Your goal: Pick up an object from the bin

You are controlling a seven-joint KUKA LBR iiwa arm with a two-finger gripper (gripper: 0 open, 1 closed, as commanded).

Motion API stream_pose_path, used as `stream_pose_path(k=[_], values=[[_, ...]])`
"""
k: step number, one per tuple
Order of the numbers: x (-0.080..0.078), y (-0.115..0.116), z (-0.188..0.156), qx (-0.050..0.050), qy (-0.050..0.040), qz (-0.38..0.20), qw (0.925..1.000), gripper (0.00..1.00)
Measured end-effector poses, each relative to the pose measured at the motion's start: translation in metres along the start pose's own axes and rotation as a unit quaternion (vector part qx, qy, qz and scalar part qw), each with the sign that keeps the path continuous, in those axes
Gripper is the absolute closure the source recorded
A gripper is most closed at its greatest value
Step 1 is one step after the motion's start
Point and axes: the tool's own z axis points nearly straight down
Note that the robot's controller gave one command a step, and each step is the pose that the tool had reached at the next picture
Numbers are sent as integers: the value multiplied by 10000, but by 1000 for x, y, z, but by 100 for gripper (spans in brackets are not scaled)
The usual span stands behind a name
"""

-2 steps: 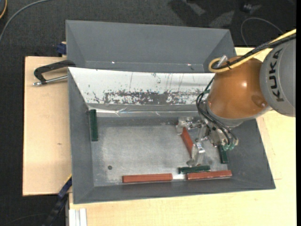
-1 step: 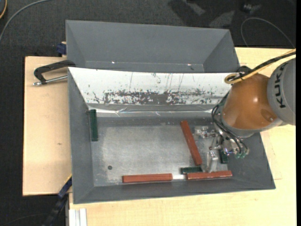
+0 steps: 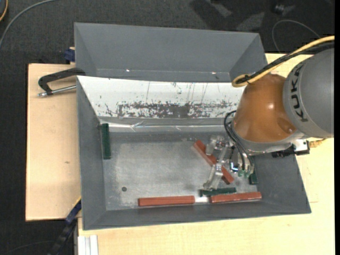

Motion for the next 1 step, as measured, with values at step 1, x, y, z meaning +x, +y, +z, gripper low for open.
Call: stream_pose_path(k=[1], values=[[-68,14,46,11,-16,-362,9993,0]])
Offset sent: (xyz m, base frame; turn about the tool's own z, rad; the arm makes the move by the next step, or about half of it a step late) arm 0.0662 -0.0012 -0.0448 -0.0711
